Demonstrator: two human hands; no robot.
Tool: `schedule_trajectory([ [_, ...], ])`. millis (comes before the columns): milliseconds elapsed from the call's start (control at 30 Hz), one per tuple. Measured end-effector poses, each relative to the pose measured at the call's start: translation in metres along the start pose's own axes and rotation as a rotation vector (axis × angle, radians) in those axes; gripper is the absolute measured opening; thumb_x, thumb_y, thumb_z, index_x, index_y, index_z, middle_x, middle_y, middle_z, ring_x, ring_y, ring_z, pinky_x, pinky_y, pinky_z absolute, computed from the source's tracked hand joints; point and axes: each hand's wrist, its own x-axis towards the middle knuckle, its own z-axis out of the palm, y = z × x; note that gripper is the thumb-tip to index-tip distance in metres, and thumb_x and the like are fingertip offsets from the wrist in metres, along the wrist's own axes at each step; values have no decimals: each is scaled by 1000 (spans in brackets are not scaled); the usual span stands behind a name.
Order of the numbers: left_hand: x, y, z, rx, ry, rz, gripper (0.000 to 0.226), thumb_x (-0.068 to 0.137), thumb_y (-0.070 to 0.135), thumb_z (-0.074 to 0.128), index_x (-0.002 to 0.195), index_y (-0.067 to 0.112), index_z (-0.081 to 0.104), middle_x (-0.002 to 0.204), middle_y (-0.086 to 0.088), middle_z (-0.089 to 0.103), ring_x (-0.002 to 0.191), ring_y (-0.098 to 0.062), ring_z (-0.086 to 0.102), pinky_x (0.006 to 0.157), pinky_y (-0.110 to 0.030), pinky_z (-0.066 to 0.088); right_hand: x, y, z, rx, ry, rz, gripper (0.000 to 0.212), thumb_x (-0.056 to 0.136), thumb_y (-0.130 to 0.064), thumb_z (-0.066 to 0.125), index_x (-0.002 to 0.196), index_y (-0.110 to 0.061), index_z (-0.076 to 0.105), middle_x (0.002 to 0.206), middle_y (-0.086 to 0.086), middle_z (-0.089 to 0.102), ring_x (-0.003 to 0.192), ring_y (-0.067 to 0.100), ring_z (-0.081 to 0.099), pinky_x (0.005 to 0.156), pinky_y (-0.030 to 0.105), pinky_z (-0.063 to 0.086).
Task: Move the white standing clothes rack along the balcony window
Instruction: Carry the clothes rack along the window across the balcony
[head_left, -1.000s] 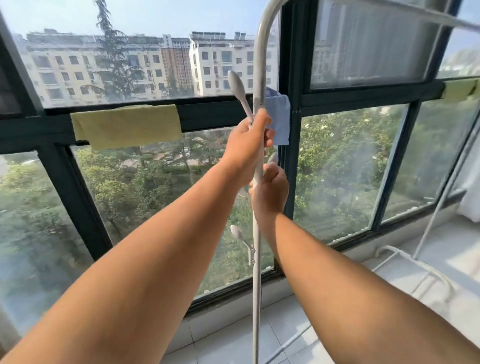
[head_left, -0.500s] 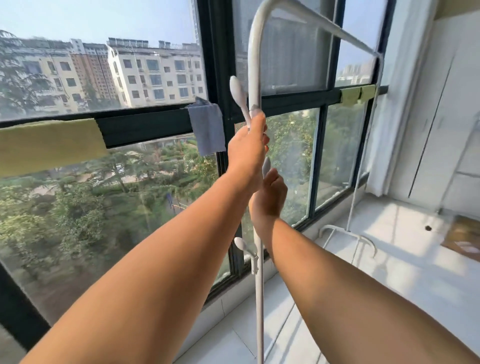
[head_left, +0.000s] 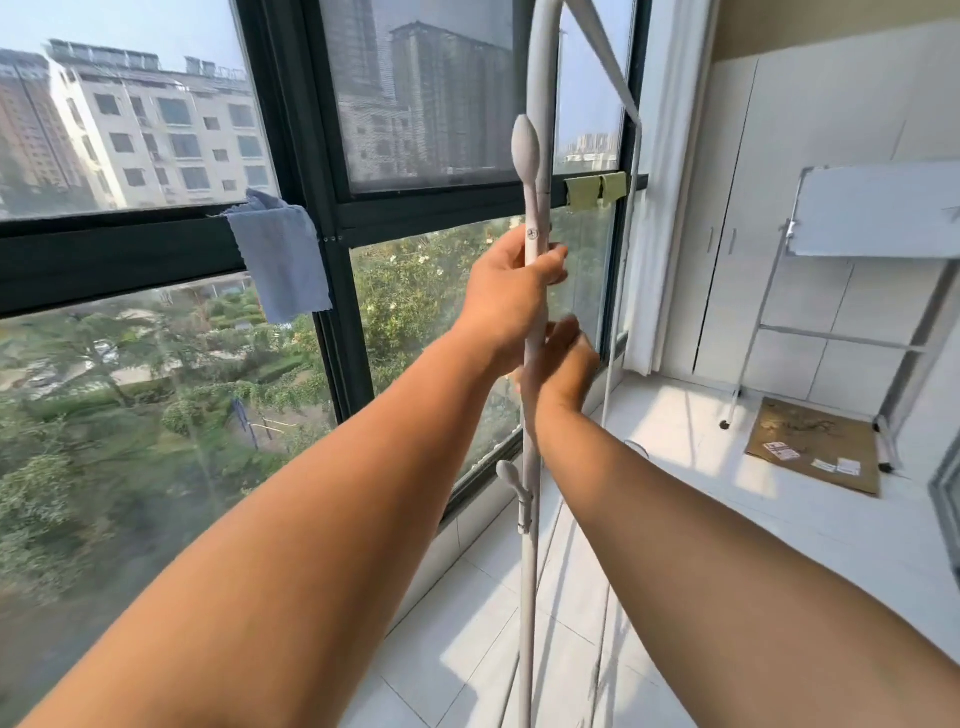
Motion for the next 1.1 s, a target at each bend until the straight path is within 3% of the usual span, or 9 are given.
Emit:
schedule_trajectory([
  [133, 13, -6, 16, 142, -110, 48, 18, 86, 0, 58, 95, 15, 61, 86, -4, 61, 83, -20, 58, 75, -34, 50, 26, 5, -20, 276, 58, 203, 39, 94, -22, 28, 59, -20, 46, 47, 1, 57, 42, 20, 47, 41, 16, 26],
  [233, 18, -13, 32, 253, -169, 85, 23, 85, 4, 62, 106, 14, 60, 77, -3, 60, 75, -23, 60, 78, -44, 57, 35, 7, -42, 391, 59, 217, 42, 97, -28, 30, 61, -20, 50, 52, 6, 61, 36, 15, 52, 39, 16, 31],
  [333, 23, -18, 53, 275, -203, 55, 28, 85, 9, 65, 111, 14, 59, 71, 0, 59, 71, -22, 61, 82, -52, 58, 47, 12, -63, 124, 93, 60, 48, 99, -34, 28, 60, -21, 53, 54, 7, 62, 35, 13, 55, 35, 17, 43],
  [400, 28, -20, 66, 286, -221, 54, 27, 85, 11, 65, 111, 15, 60, 70, 2, 59, 71, -21, 61, 82, -49, 58, 53, 12, -74, -17, 98, -22, 51, 98, -37, 26, 59, -22, 55, 55, 5, 64, 46, 20, 62, 52, 29, 54],
  [467, 32, -22, 76, 295, -234, 55, 24, 85, 12, 65, 109, 18, 60, 70, 3, 60, 73, -22, 63, 81, -45, 58, 58, 14, -83, -152, 78, -63, 49, 97, -39, 26, 67, -20, 59, 62, 4, 66, 59, 26, 67, 67, 39, 55],
  [633, 43, -28, 97, 262, -233, 24, 34, 85, 12, 66, 119, 14, 59, 74, -4, 62, 74, -23, 62, 85, -55, 56, 73, 23, -106, -415, -34, -169, 24, 95, -27, 32, 92, -21, 55, 88, 5, 72, 84, 28, 68, 81, 43, 52],
  [800, 54, -36, 110, 243, -286, 12, 34, 86, 15, 65, 118, 8, 56, 90, -21, 58, 84, -27, 57, 89, -63, 49, 88, 25, -119, -575, -65, -176, 27, 95, -33, 31, 87, -20, 53, 90, 11, 70, 83, 34, 65, 80, 46, 52],
  [933, 67, -43, 118, 198, -310, -42, 58, 86, 18, 66, 138, 9, 43, 128, -32, 56, 117, -39, 58, 100, -54, 47, 101, 26, -119, -611, -35, -166, 37, 94, -44, 28, 84, -20, 55, 87, 12, 70, 83, 35, 64, 78, 46, 52],
  [1100, 88, -53, 127, 189, -364, -38, 60, 86, 18, 65, 139, 6, 40, 125, -37, 54, 123, -46, 51, 102, -56, 44, 121, 32, -118, -643, 8, -187, 39, 95, -46, 27, 96, -19, 56, 86, 10, 69, 81, 32, 65, 74, 43, 53],
])
